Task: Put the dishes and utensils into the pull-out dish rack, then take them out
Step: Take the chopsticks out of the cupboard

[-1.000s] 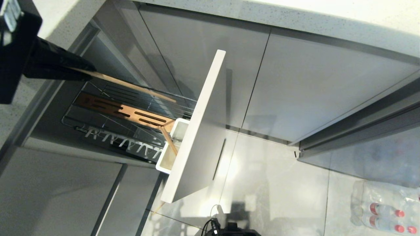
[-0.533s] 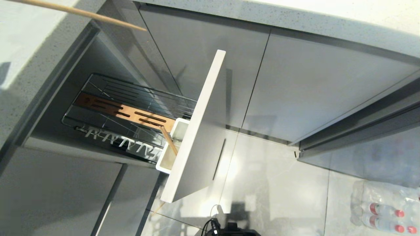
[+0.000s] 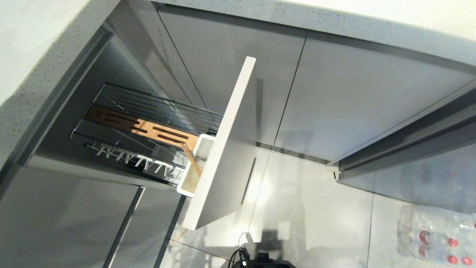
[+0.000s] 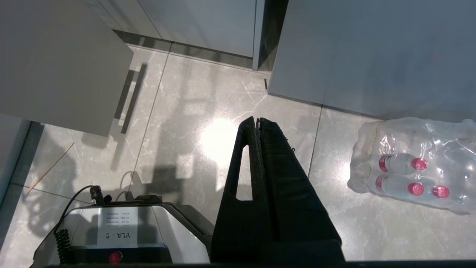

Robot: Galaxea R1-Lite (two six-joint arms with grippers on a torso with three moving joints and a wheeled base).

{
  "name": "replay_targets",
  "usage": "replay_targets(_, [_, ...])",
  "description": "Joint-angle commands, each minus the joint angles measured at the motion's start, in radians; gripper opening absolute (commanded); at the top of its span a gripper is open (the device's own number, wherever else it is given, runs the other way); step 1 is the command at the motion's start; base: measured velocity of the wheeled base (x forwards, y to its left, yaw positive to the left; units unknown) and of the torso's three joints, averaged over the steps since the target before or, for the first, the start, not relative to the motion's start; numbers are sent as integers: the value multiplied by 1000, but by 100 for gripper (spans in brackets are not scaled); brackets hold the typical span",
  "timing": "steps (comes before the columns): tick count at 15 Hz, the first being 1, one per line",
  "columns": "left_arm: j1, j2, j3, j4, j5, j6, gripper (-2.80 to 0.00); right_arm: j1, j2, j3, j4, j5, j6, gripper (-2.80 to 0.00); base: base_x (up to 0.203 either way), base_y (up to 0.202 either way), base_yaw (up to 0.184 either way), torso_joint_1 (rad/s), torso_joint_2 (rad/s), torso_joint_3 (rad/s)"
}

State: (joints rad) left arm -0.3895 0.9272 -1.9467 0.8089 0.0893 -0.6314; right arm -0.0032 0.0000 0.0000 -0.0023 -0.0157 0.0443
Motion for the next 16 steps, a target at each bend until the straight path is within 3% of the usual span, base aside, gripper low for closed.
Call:
replay_targets(1, [78, -57, 10, 44, 1, 5, -280, 0, 1, 0, 0, -1, 1, -280, 0, 0, 0, 0, 0, 0])
replay_targets(5, [317, -111, 10, 84, 34, 94, -280, 0, 0, 0, 0, -1, 0, -280, 0, 0, 0, 0, 0, 0])
replay_targets(10, [690, -97, 74, 87, 243, 174, -280, 0, 0, 0, 0, 0, 0, -280, 0, 0, 0, 0, 0, 0])
replay_targets(13, [879, -29, 128, 79, 282, 198, -280, 0, 0, 0, -1, -1, 0, -280, 0, 0, 0, 0, 0, 0])
replay_targets(16, [985, 56, 201, -79, 294, 210, -280, 0, 0, 0, 0, 0, 0, -280, 0, 0, 0, 0, 0, 0])
